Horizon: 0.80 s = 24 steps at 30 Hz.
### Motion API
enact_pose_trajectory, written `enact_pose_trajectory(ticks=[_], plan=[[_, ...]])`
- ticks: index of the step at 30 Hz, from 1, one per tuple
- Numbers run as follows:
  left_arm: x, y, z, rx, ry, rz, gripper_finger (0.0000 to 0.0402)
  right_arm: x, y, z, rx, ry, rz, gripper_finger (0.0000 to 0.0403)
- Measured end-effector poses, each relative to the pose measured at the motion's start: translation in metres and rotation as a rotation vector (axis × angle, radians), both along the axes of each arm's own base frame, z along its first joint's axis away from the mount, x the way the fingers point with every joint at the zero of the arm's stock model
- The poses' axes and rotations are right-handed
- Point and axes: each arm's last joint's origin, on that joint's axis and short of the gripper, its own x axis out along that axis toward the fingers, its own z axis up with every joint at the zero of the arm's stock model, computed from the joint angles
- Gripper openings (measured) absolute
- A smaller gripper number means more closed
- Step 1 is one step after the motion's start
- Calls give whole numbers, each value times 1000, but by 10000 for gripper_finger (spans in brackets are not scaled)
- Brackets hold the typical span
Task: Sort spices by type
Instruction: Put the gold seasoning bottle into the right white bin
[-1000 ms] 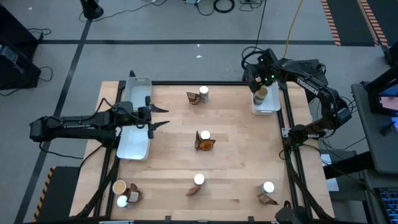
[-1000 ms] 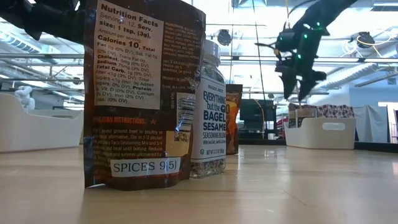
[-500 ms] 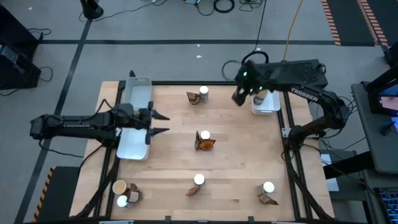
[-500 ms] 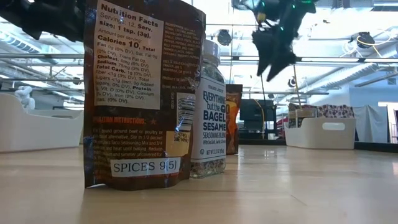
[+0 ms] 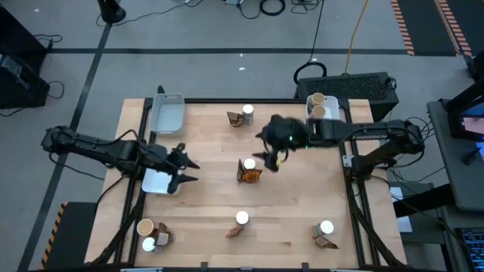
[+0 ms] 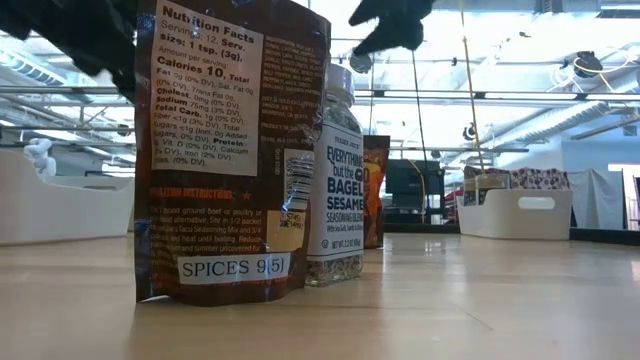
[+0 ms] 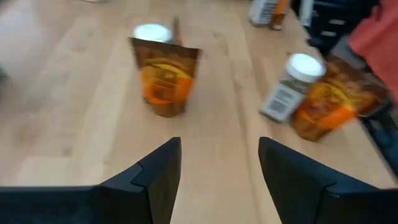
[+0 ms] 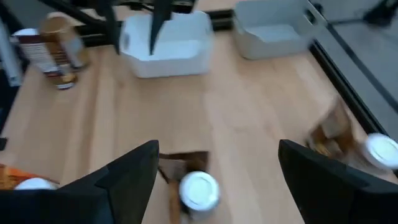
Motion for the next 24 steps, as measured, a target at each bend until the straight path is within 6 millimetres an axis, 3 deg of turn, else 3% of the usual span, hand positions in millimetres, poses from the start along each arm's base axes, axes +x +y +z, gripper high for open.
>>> enact_pose_trajectory(ticks=[12,24], plan=[[-21,-37,38,-71,325,3,218,53,63,-46,-58,-51,201,313],[-36,-84,72,-242,728,-67,218,85,91,-76,-128,-177,296,313]])
